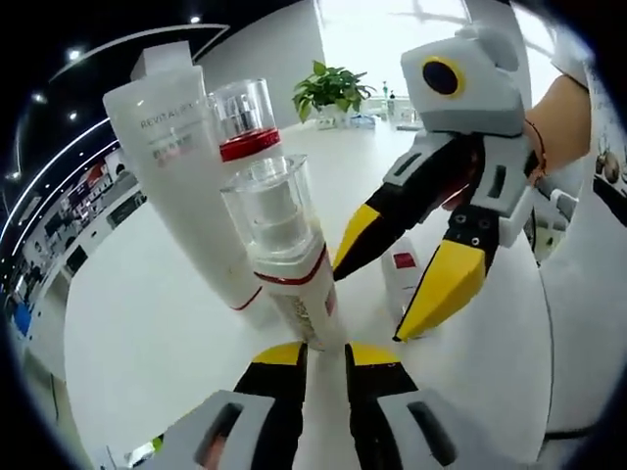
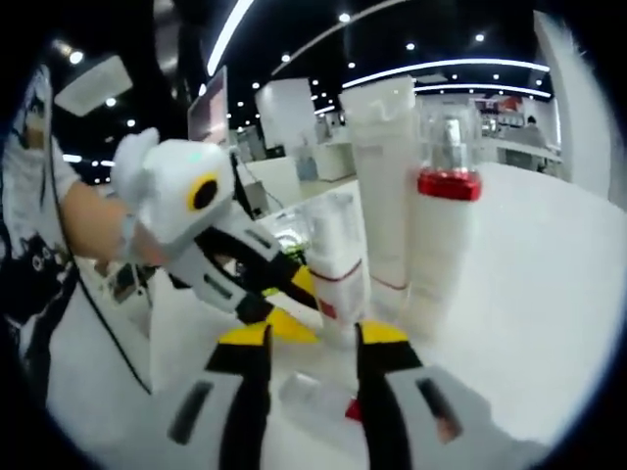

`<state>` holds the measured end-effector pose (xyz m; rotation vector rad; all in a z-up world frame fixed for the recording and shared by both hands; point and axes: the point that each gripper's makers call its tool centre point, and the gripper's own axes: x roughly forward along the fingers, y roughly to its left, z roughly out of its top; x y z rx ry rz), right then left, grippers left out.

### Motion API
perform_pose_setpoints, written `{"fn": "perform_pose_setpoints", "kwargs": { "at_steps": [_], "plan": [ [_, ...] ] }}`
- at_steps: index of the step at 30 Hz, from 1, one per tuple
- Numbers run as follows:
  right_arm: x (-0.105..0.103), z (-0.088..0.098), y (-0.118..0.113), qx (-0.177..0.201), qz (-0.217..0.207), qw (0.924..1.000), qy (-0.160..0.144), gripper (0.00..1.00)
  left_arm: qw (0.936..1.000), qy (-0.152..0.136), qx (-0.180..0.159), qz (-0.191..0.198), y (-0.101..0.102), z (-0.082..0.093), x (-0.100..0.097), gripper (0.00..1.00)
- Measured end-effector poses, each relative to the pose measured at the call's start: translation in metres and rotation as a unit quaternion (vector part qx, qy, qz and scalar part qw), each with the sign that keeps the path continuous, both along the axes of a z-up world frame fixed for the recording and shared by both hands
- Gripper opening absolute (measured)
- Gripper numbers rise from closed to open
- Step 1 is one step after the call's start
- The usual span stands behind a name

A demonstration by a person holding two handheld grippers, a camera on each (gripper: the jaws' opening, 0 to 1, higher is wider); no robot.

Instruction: Arrange the skincare products in the storage area until every visible bottle or jar stands upright without overlapping.

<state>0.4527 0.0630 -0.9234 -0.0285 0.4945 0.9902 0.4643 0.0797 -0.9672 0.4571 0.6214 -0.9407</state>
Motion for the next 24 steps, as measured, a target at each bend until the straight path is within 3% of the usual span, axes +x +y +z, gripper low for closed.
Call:
{"fn": "perform_pose_setpoints", "kwargs": {
  "at_steps": [12,19,24],
  "plan": [
    [0.013,0.011,-0.042,0.008,-0.066,0.9978,-0.008,0.29,0.9986,0.004,0.006,0.052,0.002,-0.004,0.015,0.14],
    [0.013,0.010,-0.047,-0.001,-0.072,0.9973,-0.011,0.29,0.9972,0.024,-0.008,0.071,-0.003,-0.004,0.019,0.13],
    [0.013,0.008,-0.050,-0.006,-0.074,0.9972,-0.011,0.29,0.9979,0.011,0.010,0.063,-0.004,-0.006,0.022,0.12]
  ]
}}
